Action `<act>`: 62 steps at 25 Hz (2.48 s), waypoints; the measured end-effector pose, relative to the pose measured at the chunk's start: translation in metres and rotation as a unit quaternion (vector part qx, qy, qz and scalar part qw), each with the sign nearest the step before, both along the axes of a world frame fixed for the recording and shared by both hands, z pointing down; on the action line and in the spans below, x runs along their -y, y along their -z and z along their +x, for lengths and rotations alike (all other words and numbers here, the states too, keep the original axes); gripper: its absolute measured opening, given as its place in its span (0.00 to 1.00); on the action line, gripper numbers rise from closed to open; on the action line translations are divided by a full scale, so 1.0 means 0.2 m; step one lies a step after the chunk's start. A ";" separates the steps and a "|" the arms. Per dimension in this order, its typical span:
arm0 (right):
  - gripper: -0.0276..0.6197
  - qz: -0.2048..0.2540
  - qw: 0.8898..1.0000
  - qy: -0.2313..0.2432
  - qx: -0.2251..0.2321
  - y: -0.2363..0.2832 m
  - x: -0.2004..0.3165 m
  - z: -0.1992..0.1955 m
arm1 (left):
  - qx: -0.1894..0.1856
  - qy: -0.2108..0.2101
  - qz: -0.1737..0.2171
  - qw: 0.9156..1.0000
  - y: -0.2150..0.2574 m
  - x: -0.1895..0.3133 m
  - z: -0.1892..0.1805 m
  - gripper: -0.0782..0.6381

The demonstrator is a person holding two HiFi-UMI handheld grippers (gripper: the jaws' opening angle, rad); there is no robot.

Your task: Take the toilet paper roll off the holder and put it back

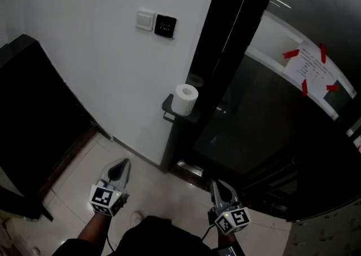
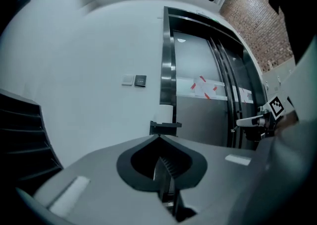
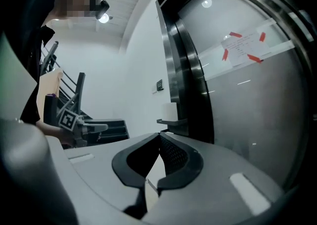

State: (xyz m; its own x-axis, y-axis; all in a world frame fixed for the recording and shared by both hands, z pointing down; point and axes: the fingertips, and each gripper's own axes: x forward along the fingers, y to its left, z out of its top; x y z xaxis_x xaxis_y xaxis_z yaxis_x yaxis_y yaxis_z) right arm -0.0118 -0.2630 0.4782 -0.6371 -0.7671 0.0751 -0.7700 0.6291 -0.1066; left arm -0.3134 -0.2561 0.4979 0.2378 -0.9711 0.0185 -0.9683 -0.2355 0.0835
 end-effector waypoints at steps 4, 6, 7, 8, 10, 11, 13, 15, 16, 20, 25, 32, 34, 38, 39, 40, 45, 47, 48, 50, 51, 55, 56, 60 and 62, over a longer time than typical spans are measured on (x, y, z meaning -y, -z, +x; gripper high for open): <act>0.06 0.000 1.000 -0.005 0.017 -0.03 -0.06 0.25 | -0.018 0.029 0.023 0.999 0.08 -0.15 0.19 0.11; 0.06 -0.001 1.000 0.009 0.021 -0.05 -0.09 0.32 | -0.022 0.046 0.035 0.998 0.13 -0.25 0.28 0.11; 0.06 -0.002 1.000 0.019 0.022 -0.05 -0.11 0.35 | -0.019 0.057 0.040 0.997 0.14 -0.30 0.32 0.11; 0.06 -0.005 0.999 0.027 0.024 -0.06 -0.13 0.38 | -0.014 0.070 0.042 0.997 0.15 -0.35 0.35 0.11; 0.06 -0.011 0.999 0.041 0.033 -0.10 -0.16 0.45 | -0.006 0.098 0.044 0.994 0.13 -0.47 0.40 0.11; 0.06 -0.014 0.998 0.045 0.040 -0.11 -0.17 0.49 | -0.004 0.111 0.043 0.993 0.13 -0.53 0.42 0.11; 0.06 -0.016 0.997 0.053 0.055 -0.12 -0.21 0.53 | 0.000 0.138 0.036 0.990 0.10 -0.65 0.44 0.11; 0.06 -0.018 0.996 0.067 0.064 -0.13 -0.26 0.56 | -0.007 0.163 0.025 0.986 0.09 -0.77 0.45 0.11; 0.06 -0.019 0.995 0.074 0.066 -0.13 -0.28 0.57 | -0.016 0.173 0.021 0.985 0.10 -0.82 0.46 0.11; 0.06 -0.020 0.994 0.076 0.074 -0.11 -0.35 0.66 | -0.014 0.197 0.034 0.980 0.16 -0.95 0.49 0.11; 0.06 -0.008 0.997 0.039 0.066 -0.09 -0.41 0.79 | -0.008 0.173 0.028 0.984 0.19 -0.93 0.57 0.11; 0.06 -0.021 0.997 0.027 0.076 -0.13 -0.57 0.70 | 0.004 0.138 0.039 0.990 0.22 -1.00 0.56 0.11; 0.06 -0.021 0.997 0.028 0.069 -0.14 -0.60 0.66 | 0.009 0.140 0.028 0.990 0.21 -1.05 0.55 0.11; 0.06 -0.009 0.997 0.025 0.067 -0.08 -0.62 0.57 | 0.005 0.144 0.010 0.990 0.15 -1.10 0.46 0.11; 0.06 -0.005 0.997 0.026 0.067 -0.07 -0.63 0.54 | 0.006 0.142 0.011 0.990 0.14 -1.11 0.44 0.11; 0.06 -0.002 0.998 0.027 0.064 -0.06 -0.63 0.52 | 0.006 0.141 0.013 0.990 0.14 -1.12 0.42 0.11; 0.06 0.025 0.998 0.042 0.048 0.05 -0.69 0.39 | -0.002 0.131 0.033 0.991 0.20 -1.15 0.32 0.11; 0.06 0.027 0.997 0.044 0.050 0.06 -0.72 0.38 | -0.005 0.127 0.040 0.991 0.23 -1.15 0.32 0.11; 0.06 0.025 0.997 0.043 0.053 0.06 -0.73 0.38 | -0.009 0.126 0.040 0.991 0.24 -1.16 0.32 0.11; 0.06 0.023 0.998 0.039 0.052 0.04 -0.75 0.38 | -0.012 0.123 0.042 0.991 0.24 -1.17 0.32 0.11; 0.06 0.022 0.998 0.039 0.049 0.03 -0.76 0.38 | -0.010 0.122 0.044 0.992 0.23 -1.18 0.32 0.11; 0.06 0.012 0.998 0.042 0.042 0.01 -0.80 0.35 | -0.016 0.115 0.042 0.992 0.24 -1.20 0.33 0.11; 0.06 0.011 0.998 0.041 0.043 -0.01 -0.81 0.35 | -0.015 0.116 0.043 0.992 0.23 -1.20 0.33 0.11; 0.06 0.010 0.998 0.043 0.043 -0.02 -0.81 0.34 | -0.016 0.121 0.043 0.992 0.23 -1.22 0.33 0.11; 0.06 0.012 0.998 0.045 0.043 -0.01 -0.82 0.33 | -0.020 0.124 0.046 0.991 0.24 -1.22 0.31 0.11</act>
State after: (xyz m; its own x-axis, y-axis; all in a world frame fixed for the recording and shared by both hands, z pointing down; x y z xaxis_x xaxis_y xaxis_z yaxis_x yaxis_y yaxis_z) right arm 0.0538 -0.0993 0.4802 -0.7065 -0.7077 -0.0006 -0.6993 0.6982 -0.1531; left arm -0.2506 -0.0114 0.4500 -0.0087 -0.9969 -0.0779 -0.9936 -0.0001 0.1126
